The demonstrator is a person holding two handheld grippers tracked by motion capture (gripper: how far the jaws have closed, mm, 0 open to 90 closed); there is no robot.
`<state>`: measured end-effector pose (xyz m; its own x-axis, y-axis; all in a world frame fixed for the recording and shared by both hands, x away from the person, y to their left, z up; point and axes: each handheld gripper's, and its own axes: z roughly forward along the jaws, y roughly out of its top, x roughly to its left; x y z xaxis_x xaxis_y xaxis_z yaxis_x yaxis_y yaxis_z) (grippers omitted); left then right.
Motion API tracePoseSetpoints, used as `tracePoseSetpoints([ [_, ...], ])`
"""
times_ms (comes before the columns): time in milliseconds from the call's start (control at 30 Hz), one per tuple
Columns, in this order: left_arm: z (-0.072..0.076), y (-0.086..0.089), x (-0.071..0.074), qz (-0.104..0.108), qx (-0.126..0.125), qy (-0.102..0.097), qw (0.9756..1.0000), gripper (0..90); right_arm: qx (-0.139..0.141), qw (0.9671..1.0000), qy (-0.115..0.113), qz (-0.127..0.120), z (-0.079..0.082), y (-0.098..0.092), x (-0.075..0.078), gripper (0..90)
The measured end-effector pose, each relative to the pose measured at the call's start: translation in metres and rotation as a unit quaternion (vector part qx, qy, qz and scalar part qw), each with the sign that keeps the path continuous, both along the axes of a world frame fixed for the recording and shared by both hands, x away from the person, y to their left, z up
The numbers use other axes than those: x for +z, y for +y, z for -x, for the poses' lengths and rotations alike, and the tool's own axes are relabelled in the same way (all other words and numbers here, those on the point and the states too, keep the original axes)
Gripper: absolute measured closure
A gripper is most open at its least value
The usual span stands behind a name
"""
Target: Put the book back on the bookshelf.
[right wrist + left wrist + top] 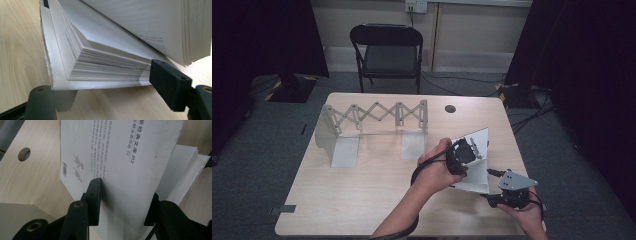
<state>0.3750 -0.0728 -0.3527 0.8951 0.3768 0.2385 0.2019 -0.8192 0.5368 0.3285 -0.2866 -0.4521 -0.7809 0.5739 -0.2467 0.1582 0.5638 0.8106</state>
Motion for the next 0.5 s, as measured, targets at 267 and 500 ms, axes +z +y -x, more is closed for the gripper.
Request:
tracePoseSetpoints([
  [267, 0.002, -0.002, 0.005, -0.009, -0.003, 0.003, 1.0, 60.7, 0.006, 1.0, -0.004, 0.001, 0.004, 0.001, 0.006, 25.7],
  [500, 0.004, -0.004, 0.011, -0.009, -0.002, 0.011, 0.9999, 61.0, 0.01, 0.9999, -0.008, -0.003, 0.007, 0.0, 0.012, 26.0],
])
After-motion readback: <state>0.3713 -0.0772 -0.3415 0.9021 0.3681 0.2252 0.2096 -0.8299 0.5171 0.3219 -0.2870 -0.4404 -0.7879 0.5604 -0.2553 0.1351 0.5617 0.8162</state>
